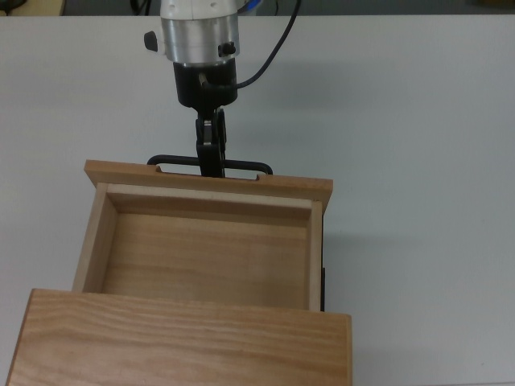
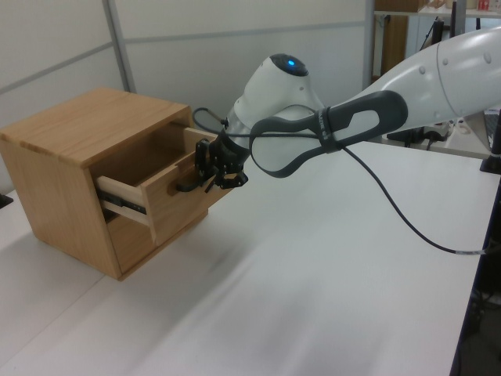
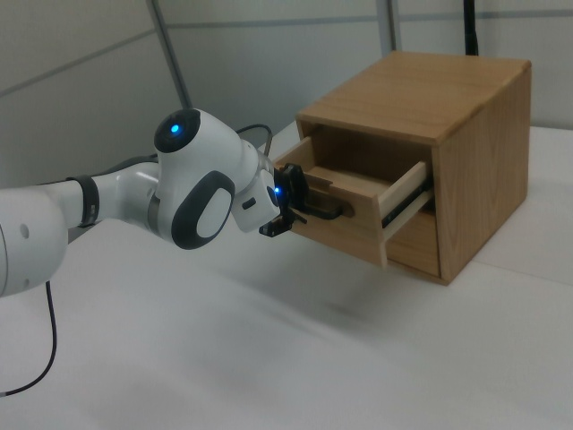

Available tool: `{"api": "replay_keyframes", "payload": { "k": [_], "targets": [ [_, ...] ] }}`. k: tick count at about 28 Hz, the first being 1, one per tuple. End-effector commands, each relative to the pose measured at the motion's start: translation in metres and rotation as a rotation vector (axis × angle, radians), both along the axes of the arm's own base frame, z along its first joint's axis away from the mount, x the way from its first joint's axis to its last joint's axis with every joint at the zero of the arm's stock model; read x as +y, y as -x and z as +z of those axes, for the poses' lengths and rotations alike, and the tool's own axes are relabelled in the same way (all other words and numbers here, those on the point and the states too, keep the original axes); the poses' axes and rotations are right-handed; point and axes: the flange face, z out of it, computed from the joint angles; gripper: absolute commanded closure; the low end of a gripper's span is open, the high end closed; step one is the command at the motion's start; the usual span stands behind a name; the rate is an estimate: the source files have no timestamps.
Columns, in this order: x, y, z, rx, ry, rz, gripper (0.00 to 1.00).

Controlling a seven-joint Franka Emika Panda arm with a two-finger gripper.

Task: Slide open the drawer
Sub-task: 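Pull the handle straight out, sliding the upper drawer out of the cabinet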

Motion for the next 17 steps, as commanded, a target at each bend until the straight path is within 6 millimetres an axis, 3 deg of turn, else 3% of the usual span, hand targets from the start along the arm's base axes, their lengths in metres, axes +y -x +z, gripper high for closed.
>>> {"api": "replay_keyframes", "payload": {
  "k": [1,17],
  "targets": [
    [0.003,0.022,-0.011,0.093,-0.002,0.004,1.00],
    [-0.003,0.043,0.027,0.164,-0.015,-0.004,1.00]
  ]
}}
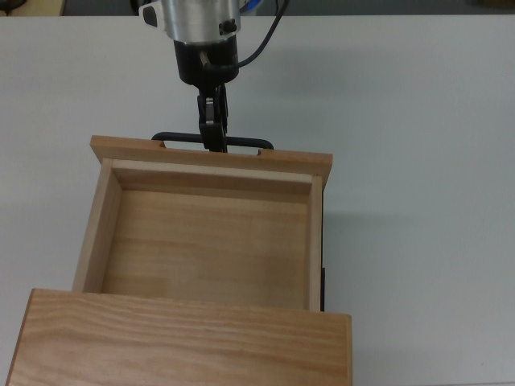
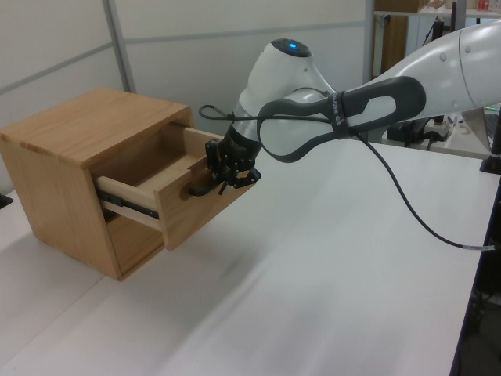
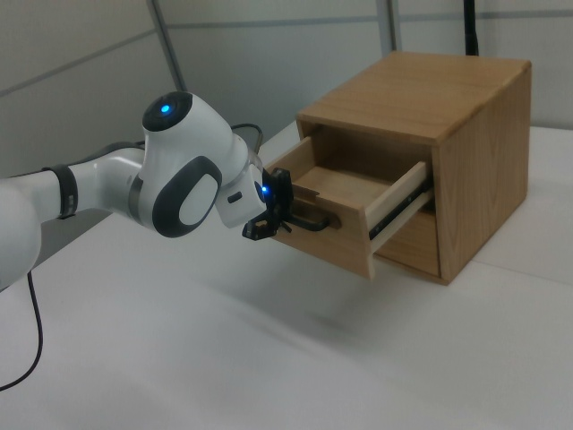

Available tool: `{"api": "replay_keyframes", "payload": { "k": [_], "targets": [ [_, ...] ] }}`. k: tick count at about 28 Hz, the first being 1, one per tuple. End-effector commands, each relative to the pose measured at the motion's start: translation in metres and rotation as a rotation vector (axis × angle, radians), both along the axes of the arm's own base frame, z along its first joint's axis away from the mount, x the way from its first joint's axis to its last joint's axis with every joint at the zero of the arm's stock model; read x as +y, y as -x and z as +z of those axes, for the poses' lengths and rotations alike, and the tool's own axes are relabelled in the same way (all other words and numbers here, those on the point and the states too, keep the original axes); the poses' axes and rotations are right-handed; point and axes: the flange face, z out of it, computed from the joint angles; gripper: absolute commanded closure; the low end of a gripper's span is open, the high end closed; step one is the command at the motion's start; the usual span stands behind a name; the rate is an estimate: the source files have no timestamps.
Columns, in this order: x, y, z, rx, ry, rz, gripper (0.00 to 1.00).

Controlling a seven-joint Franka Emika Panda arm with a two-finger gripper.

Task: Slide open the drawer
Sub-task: 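Pull the handle straight out, sliding the upper drawer out of the cabinet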

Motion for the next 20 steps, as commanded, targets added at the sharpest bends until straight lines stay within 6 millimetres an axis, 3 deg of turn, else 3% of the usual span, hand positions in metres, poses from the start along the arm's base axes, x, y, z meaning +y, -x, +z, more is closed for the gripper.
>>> {"api": "replay_keyframes", "payload": {
  "k": [1,20],
  "targets": [
    [-0.002,0.021,0.011,0.053,-0.018,-0.015,1.00],
    [-0.008,0.045,0.029,0.170,-0.011,-0.011,1.00]
  ]
}}
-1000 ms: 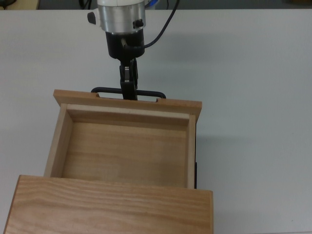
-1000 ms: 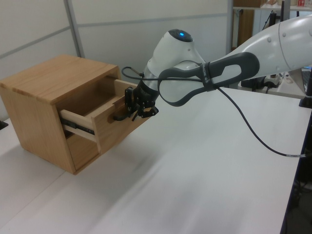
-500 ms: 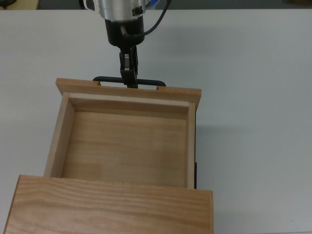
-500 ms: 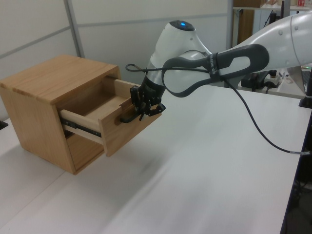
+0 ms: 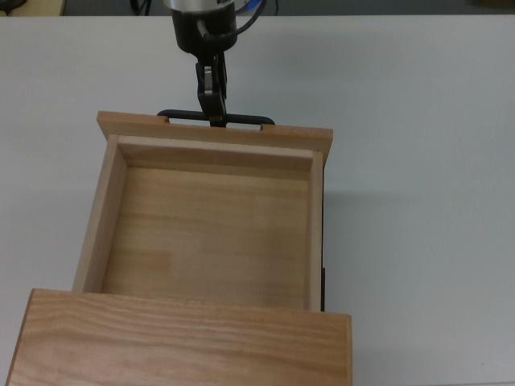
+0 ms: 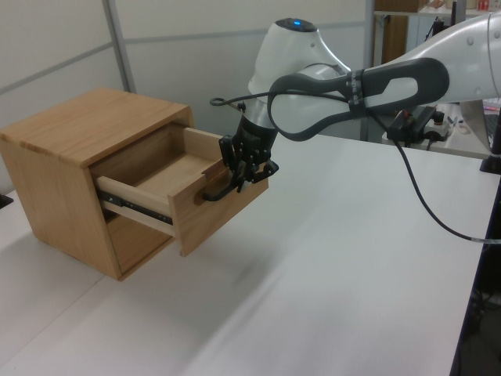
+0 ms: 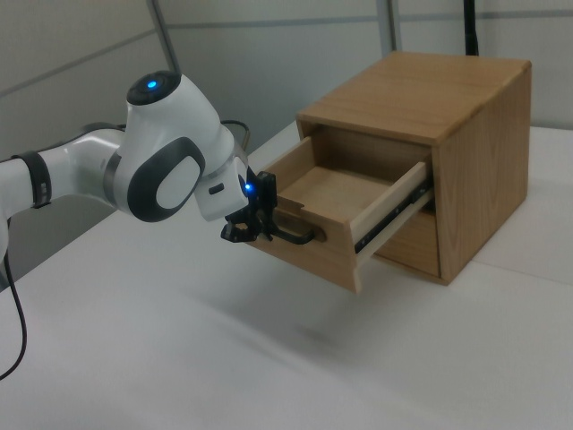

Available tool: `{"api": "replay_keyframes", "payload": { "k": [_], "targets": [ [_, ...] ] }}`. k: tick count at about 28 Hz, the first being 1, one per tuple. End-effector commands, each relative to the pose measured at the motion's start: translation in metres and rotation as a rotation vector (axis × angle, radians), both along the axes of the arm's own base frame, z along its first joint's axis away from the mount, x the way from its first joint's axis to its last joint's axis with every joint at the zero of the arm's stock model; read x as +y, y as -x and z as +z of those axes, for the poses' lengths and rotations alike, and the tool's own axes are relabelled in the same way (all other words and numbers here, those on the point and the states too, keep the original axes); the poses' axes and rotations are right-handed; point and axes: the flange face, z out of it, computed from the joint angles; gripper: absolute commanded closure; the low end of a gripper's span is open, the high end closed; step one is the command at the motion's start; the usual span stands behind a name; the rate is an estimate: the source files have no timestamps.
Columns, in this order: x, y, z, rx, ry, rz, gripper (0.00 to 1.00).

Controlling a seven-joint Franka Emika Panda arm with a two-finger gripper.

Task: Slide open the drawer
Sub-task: 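Open the gripper and lift it up off the handle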

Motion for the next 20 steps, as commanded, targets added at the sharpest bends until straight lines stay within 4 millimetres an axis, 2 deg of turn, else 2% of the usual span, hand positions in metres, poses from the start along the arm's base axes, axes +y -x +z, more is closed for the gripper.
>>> {"api": "replay_keyframes", "payload": {
  "k": [1,15,20],
  "targets": [
    [-0.006,0.018,0.004,0.052,-0.011,-0.012,1.00],
    [-0.009,0.037,0.025,0.130,0.001,0.002,1.00],
    [-0.008,0.039,0.047,0.133,0.016,0.040,1.00]
  ]
}}
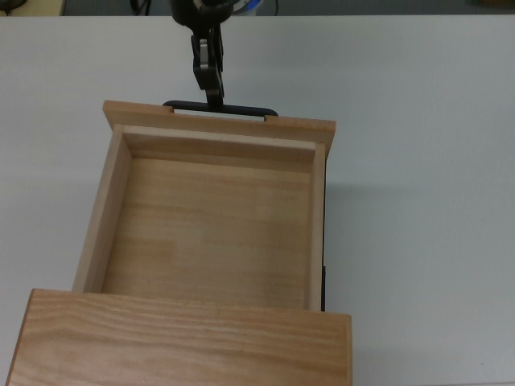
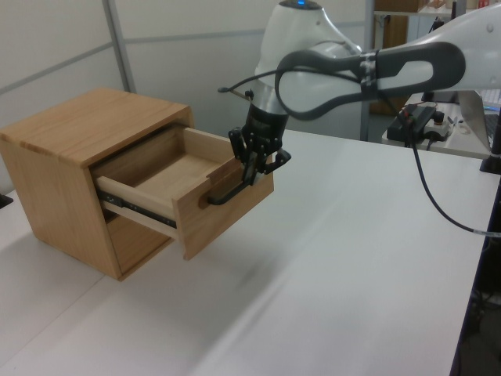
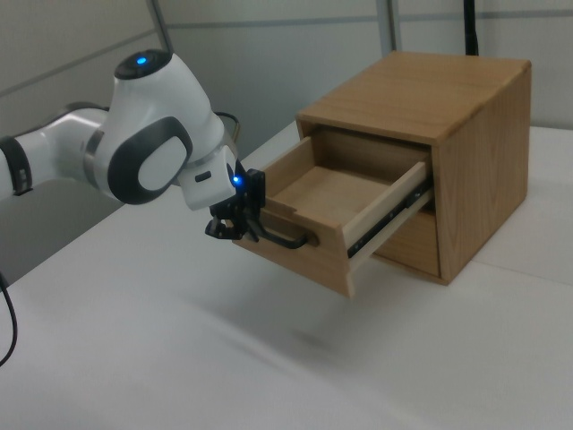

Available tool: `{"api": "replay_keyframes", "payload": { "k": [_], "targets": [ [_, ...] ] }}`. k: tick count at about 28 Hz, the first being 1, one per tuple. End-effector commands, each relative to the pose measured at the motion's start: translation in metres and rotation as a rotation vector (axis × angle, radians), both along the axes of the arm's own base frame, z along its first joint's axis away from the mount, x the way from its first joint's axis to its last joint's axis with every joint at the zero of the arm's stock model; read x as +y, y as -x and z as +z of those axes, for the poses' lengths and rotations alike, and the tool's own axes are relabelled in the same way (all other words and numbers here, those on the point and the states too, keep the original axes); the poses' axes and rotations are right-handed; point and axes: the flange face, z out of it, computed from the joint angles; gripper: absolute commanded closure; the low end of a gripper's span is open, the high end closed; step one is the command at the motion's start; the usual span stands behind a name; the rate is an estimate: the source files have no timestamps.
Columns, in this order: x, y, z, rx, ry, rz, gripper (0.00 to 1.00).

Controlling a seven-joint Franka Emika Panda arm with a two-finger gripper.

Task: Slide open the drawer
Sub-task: 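Open the gripper and lift it up off the handle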

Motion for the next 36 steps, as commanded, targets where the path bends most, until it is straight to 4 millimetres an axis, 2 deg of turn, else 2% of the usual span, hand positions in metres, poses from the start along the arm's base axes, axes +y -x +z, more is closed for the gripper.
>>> {"api": "replay_keyframes", "payload": {
  "k": [1,6,7,9,11,12,13,16,20,22,24,36],
  "targets": [
    [-0.002,0.020,0.023,0.044,0.011,0.039,1.00],
    [-0.003,0.019,0.039,0.022,0.010,0.039,0.91],
    [-0.003,0.019,0.040,0.022,0.012,0.040,0.88],
    [-0.004,0.020,0.042,0.024,0.031,0.064,0.74],
    [-0.004,0.020,0.042,0.024,0.046,0.093,0.56],
    [-0.004,0.020,0.042,0.022,0.053,0.110,0.22],
    [-0.004,0.020,0.041,0.026,0.051,0.105,0.00],
    [-0.006,0.021,0.040,0.038,0.057,0.117,0.00],
    [-0.007,0.026,0.036,0.084,0.112,0.222,0.00],
    [-0.007,0.029,0.043,0.103,0.134,0.293,0.00],
    [-0.007,0.034,0.041,0.151,0.153,0.417,0.00],
    [-0.011,0.035,0.034,0.176,0.223,0.797,0.00]
  ]
}}
